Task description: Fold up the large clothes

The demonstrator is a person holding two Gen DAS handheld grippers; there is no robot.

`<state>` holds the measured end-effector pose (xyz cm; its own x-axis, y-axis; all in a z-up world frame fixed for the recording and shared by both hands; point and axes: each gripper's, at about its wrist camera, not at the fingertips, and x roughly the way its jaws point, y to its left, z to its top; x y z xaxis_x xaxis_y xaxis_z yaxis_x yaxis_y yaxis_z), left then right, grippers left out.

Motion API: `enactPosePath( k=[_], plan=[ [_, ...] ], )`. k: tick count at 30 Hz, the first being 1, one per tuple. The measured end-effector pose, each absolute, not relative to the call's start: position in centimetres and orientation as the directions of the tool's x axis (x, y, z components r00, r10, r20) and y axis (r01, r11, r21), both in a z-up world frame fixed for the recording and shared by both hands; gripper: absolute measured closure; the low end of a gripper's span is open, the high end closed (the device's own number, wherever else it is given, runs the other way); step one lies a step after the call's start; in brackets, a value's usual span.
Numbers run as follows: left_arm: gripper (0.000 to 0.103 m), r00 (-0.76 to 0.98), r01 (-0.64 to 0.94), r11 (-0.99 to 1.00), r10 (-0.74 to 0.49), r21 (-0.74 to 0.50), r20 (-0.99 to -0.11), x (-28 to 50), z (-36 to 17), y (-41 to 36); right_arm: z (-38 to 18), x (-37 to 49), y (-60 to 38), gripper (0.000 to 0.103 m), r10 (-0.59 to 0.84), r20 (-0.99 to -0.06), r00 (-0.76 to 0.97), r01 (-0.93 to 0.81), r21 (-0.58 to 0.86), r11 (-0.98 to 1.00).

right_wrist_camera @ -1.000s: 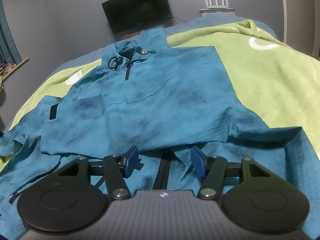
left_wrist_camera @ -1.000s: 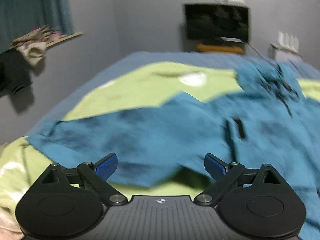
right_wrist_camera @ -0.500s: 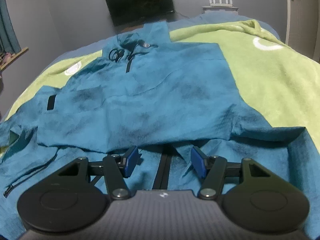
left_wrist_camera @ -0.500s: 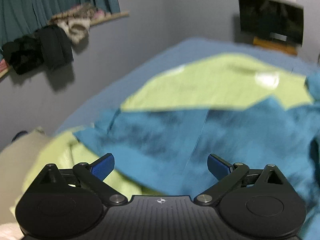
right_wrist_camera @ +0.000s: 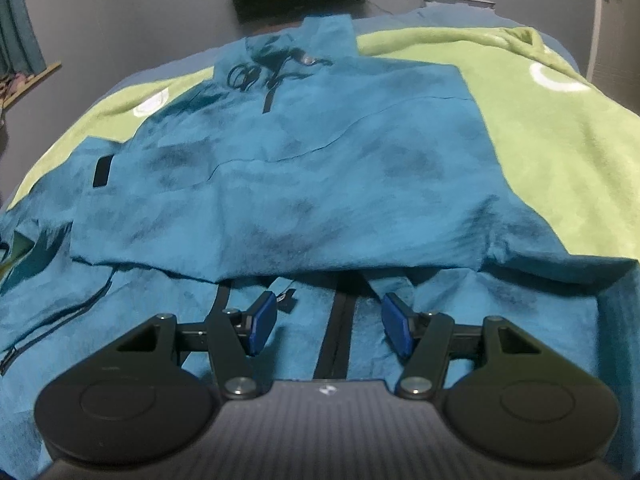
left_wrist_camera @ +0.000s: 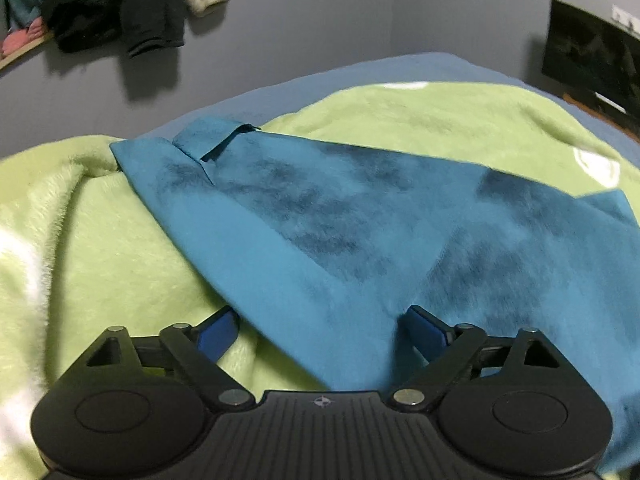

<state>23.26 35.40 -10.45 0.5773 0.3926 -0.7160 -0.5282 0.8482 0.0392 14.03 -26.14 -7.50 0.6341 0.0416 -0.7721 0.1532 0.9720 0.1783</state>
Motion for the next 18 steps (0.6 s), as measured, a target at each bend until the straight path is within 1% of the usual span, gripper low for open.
enactPosePath(
  k=[1, 2, 3, 4, 5, 6, 9, 11, 15, 18],
  plan=[
    [0.018, 0.581, -0.535, 0.844, 0.385, 0.020, -0.717, 23.5, -10.7, 35.8, -7.6, 14.2, -25.9, 0.045, 0.045, -0.775, 0.630, 0.146, 0.175, 0.974],
    [0.028, 0.583, -0.539, 0.842, 0.376, 0.004, -0.720, 23.7, -10.8, 36.1, -7.7, 14.3, -25.8, 0.045, 0.044, -0.777, 0.628, 0.143, 0.171, 0.975],
    [0.051, 0.586, -0.539, 0.843, 0.364, -0.013, -0.724, 23.7, -10.8, 36.3, -7.8, 14.4, -25.6, 0.045, 0.041, -0.779, 0.626, 0.141, 0.165, 0.976],
    [0.065, 0.595, -0.530, 0.847, 0.341, -0.036, -0.728, 23.8, -10.8, 36.6, -7.8, 14.4, -25.5, 0.045, 0.039, -0.780, 0.624, 0.139, 0.160, 0.977],
    [0.086, 0.603, -0.528, 0.848, 0.330, -0.052, -0.726, 23.7, -10.6, 36.7, -7.9, 14.5, -25.3, 0.045, 0.037, -0.781, 0.624, 0.137, 0.156, 0.978],
    [0.093, 0.607, -0.534, 0.844, 0.341, -0.052, -0.718, 23.6, -10.2, 36.8, -7.9, 14.5, -25.2, 0.045, 0.037, -0.780, 0.624, 0.134, 0.153, 0.979],
    [0.100, 0.672, -0.520, 0.850, 0.346, -0.085, -0.655, 22.5, -8.5, 36.6, -7.8, 14.5, -25.1, 0.045, 0.040, -0.777, 0.628, 0.128, 0.153, 0.980],
    [0.101, 0.716, -0.482, 0.873, 0.350, -0.066, -0.605, 21.9, -6.9, 35.8, -7.7, 14.3, -25.1, 0.045, 0.041, -0.772, 0.634, 0.126, 0.155, 0.980],
    [0.102, 0.788, -0.410, 0.910, 0.318, -0.064, -0.527, 20.6, -3.5, 34.3, -7.4, 13.9, -25.1, 0.045, 0.040, -0.758, 0.651, 0.122, 0.157, 0.980],
    [0.102, 0.834, -0.351, 0.936, 0.300, -0.027, -0.463, 19.8, -0.6, 32.0, -7.2, 13.6, -25.3, 0.045, 0.047, -0.744, 0.666, 0.124, 0.173, 0.977]
  ],
)
